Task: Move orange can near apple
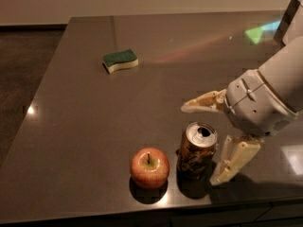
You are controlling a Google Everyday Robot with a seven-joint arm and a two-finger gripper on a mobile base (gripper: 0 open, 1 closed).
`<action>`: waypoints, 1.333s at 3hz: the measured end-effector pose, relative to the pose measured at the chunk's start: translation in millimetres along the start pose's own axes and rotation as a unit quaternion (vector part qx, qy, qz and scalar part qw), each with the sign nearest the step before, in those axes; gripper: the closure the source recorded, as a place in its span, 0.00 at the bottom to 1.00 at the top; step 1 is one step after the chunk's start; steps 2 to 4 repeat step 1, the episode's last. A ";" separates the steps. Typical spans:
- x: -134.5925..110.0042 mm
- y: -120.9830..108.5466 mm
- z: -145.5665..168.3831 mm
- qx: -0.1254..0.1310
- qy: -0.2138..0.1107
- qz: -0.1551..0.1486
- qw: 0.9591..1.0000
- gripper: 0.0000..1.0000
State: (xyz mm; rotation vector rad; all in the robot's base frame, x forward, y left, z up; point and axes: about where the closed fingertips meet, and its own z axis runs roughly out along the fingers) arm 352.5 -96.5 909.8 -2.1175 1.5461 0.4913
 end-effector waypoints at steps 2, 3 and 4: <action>0.0 0.0 0.0 0.000 0.000 0.000 1.000 0.00; 0.0 0.0 0.0 0.000 0.000 0.000 1.000 0.00; 0.0 0.0 0.0 0.000 0.000 0.000 1.000 0.00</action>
Offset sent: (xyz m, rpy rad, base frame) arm 0.0000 0.0000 0.0000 0.0000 0.0000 0.0000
